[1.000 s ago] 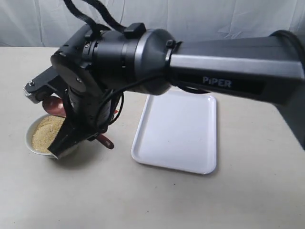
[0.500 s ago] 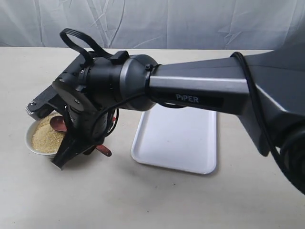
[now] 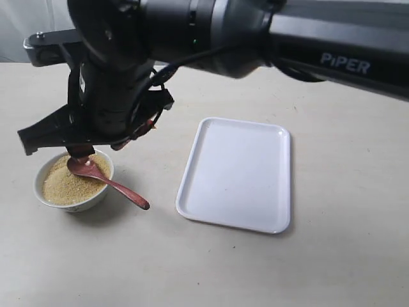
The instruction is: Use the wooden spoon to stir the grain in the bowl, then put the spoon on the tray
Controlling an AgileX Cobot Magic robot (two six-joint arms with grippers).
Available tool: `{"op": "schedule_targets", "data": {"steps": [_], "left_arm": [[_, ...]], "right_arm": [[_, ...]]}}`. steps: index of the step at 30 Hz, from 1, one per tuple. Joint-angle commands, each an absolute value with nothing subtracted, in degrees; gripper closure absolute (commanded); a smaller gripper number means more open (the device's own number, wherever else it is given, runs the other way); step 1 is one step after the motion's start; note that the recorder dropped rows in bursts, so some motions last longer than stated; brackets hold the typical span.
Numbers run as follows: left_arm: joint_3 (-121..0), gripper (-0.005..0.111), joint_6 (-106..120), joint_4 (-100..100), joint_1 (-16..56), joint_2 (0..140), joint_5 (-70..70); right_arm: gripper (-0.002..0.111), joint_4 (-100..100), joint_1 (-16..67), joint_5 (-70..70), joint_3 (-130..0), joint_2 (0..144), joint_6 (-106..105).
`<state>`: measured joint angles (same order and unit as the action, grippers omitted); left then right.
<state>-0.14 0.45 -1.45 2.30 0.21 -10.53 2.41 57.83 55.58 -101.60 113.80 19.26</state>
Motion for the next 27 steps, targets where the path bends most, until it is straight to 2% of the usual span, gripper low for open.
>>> {"op": "schedule_targets", "data": {"steps": [1, 10, 14, 16, 20, 24, 27], "left_arm": [[0.0, 0.107, 0.4, -1.6, 2.4, 0.0, -10.3], [0.0, 0.107, 0.4, -1.6, 2.4, 0.0, -10.3], [0.0, 0.107, 0.4, -1.6, 2.4, 0.0, -10.3], [0.0, 0.107, 0.4, -1.6, 2.4, 0.0, -10.3], [0.0, 0.107, 0.4, -1.6, 2.4, 0.0, -10.3], [0.0, 0.107, 0.4, -1.6, 2.4, 0.0, -10.3], [0.0, 0.107, 0.4, -1.6, 2.4, 0.0, -10.3]], "right_arm": [[0.060, 11.5, 56.0, 54.3, -97.2, 112.7, 17.6], [0.060, 29.5, 55.3, 34.2, -78.6, 108.5, 14.0], [0.060, 38.1, 55.3, 32.1, -73.0, 105.8, 4.2], [0.060, 39.3, 57.1, 23.8, -68.0, 103.2, 3.5], [0.060, 48.2, 63.7, -4.0, -57.3, 99.8, 3.6], [0.060, 49.5, 67.6, -10.4, -54.9, 99.8, 5.2], [0.060, 49.2, 71.1, -22.2, -53.6, 100.6, 11.6]]}}
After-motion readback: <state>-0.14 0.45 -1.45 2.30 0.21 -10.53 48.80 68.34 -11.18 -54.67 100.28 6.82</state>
